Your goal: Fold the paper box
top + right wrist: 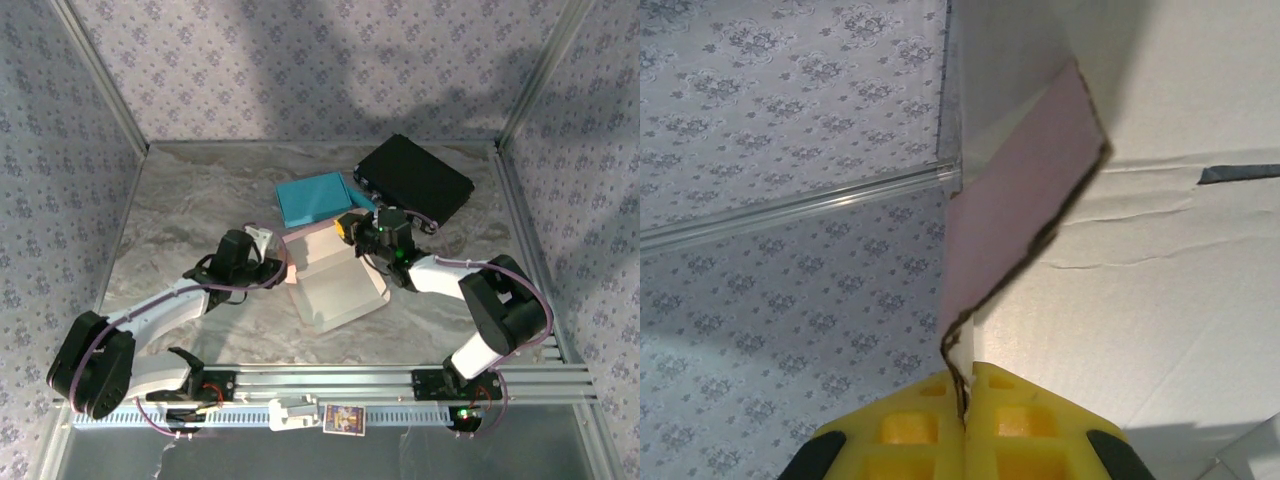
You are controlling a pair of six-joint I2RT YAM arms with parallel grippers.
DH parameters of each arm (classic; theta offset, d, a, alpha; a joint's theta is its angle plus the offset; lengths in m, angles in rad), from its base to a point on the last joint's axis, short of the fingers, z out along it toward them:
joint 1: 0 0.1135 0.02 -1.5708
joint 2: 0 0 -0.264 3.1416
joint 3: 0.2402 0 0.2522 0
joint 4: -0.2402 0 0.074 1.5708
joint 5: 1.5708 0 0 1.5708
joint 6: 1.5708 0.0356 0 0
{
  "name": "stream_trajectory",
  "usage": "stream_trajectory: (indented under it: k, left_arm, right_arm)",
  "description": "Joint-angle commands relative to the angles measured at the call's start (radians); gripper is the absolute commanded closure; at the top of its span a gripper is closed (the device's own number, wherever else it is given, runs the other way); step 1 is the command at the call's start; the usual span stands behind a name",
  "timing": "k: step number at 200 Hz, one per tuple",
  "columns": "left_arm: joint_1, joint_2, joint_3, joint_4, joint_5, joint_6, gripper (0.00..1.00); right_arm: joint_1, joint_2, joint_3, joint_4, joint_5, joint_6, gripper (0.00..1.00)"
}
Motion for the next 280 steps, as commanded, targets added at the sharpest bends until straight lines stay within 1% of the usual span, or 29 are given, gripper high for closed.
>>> stream_trajectory:
  k: [1,33,45,62,92,127,170,200,238,280]
  left_arm:
    - [-0.021,0.017,-0.003,0.043,-0.031,-0.017,0.60]
    - [-0.061,0.026,0.000,0.038,-0.090,-0.039,0.60]
    - [-0.069,0.029,0.000,0.028,-0.118,-0.056,0.62]
    - [-0.075,0.030,-0.003,0.027,-0.156,-0.079,0.64]
    - [-0.094,0.032,-0.008,0.039,-0.222,-0.118,0.65]
    - [-0.111,0.054,-0.016,0.067,-0.257,-0.157,0.69]
    - [-0.143,0.080,-0.005,0.077,-0.344,-0.197,0.70]
    - [-0.145,0.108,0.004,0.079,-0.408,-0.225,0.72]
    - [-0.147,0.141,0.017,0.099,-0.417,-0.241,0.77]
    - [-0.175,0.154,0.039,0.078,-0.469,-0.257,0.83]
  right_arm:
    - [0.016,0.007,-0.036,0.047,-0.005,-0.031,1.00]
    - [0.033,0.022,-0.069,0.150,0.011,-0.056,1.00]
    - [0.041,0.027,-0.081,0.177,0.018,-0.056,1.00]
    - [0.054,0.032,-0.095,0.188,0.031,-0.052,1.00]
    - [0.063,0.035,-0.101,0.195,0.036,-0.054,1.00]
    - [0.070,0.042,-0.100,0.204,0.050,-0.048,1.00]
    - [0.096,0.041,-0.097,0.191,0.106,0.012,1.00]
    - [0.109,0.027,-0.082,0.122,0.125,0.027,1.00]
    - [0.108,0.023,-0.085,0.109,0.133,0.036,1.00]
    - [0.109,0.019,-0.078,0.083,0.146,0.033,1.00]
